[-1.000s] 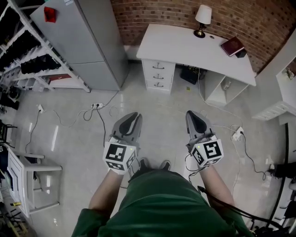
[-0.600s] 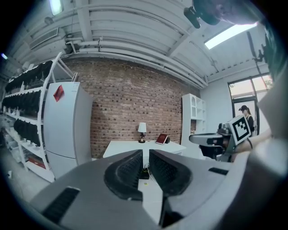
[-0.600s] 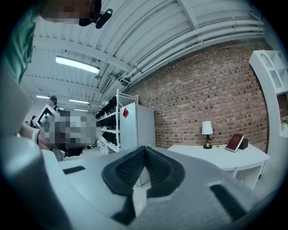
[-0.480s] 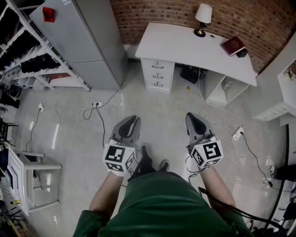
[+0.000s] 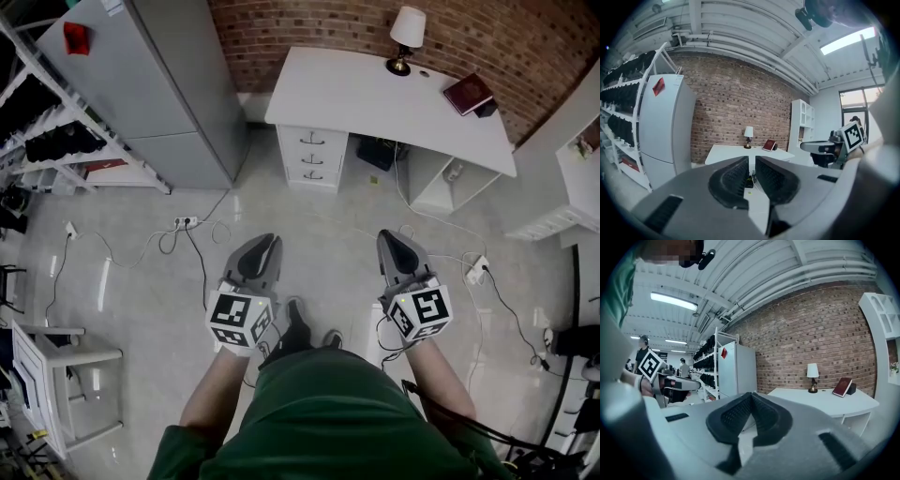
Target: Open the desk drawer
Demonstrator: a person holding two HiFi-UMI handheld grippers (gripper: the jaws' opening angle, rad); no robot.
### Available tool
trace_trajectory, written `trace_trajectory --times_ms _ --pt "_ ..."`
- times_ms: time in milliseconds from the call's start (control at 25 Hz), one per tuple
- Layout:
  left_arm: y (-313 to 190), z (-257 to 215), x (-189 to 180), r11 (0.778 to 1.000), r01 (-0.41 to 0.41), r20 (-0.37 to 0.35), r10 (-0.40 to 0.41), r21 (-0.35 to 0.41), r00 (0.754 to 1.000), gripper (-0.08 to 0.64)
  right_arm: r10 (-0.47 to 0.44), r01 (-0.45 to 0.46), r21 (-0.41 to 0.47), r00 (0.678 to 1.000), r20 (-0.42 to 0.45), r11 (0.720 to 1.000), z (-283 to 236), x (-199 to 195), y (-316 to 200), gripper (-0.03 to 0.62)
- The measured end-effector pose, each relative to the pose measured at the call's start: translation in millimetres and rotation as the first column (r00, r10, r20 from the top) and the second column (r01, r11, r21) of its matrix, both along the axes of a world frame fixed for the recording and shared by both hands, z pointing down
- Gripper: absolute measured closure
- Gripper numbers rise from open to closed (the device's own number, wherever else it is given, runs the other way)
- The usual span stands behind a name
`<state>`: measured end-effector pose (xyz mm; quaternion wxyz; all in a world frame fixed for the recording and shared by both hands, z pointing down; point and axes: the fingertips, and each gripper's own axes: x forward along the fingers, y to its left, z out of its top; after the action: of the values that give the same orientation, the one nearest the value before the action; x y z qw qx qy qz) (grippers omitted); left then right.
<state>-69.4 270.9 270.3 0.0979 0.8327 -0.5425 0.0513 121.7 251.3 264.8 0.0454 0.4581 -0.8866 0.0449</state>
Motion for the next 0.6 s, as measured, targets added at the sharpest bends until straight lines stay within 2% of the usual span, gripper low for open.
trace_trajectory --times_ms 320,600 --pt "-73.4 11.6 -41.1 0.999 -0.033 -0.018 0.033 -0.011 0.999 0.520 0.047 -0.047 -0.018 0.998 -0.029 0.999 4.8 -36.6 -60.1 0.591" --pt "-114.4 18.4 -70.9 0.997 -0.069 -0.062 0.067 -0.024 0.996 0.520 0.091 -0.092 -0.016 0.995 -0.045 0.996 5.6 -65.3 -95.3 0.591"
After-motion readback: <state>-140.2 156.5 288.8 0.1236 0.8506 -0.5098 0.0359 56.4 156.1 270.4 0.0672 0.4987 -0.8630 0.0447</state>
